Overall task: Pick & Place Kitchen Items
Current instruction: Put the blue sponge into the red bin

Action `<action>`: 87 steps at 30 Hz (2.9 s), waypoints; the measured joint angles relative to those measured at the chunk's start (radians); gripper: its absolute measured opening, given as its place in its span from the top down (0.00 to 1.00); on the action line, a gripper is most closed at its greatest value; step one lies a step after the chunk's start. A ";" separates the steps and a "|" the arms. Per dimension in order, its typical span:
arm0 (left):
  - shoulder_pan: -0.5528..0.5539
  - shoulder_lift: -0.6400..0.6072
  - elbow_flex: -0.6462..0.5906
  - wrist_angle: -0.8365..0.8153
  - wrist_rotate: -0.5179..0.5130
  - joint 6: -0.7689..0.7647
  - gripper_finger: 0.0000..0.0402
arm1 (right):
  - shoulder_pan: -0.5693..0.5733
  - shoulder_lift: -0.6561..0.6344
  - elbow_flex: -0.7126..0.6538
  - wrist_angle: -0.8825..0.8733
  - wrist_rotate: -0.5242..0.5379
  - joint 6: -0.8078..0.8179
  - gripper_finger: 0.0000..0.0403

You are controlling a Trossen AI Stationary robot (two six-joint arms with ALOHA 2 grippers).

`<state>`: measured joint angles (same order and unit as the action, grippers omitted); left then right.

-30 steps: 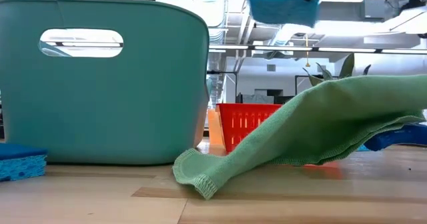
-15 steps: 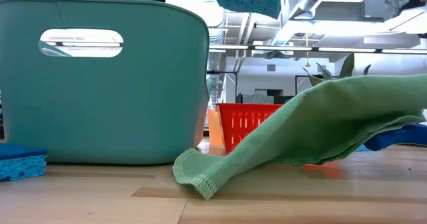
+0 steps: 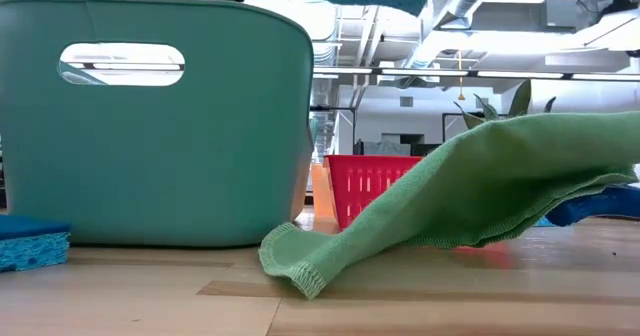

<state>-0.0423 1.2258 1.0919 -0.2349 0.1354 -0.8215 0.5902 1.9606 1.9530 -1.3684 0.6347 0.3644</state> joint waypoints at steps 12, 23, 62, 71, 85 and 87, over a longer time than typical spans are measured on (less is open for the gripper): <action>0.021 0.100 0.001 -0.035 0.179 0.011 0.61 | -0.043 0.000 0.000 0.200 -0.118 -0.553 1.00; 0.010 0.157 0.000 -0.051 0.287 0.002 0.61 | -0.095 0.000 0.000 0.274 -0.081 -0.716 1.00; 0.002 0.157 0.000 -0.104 0.272 0.072 0.99 | -0.121 0.000 0.000 0.308 -0.042 -0.262 0.85; 0.006 0.157 0.000 -0.130 0.225 0.115 0.99 | -0.085 -0.002 0.000 0.130 -0.077 0.299 0.71; -0.014 0.157 0.000 -0.107 0.328 0.193 0.99 | 0.158 -0.021 -0.044 -0.205 0.001 1.213 0.55; -0.025 0.157 0.000 -0.085 0.329 0.192 0.99 | 0.190 -0.033 -0.073 -0.203 0.001 1.328 0.55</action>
<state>-0.0668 1.3830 1.0924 -0.3199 0.4649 -0.6292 0.7802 1.9272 1.8804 -1.5714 0.6357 1.6920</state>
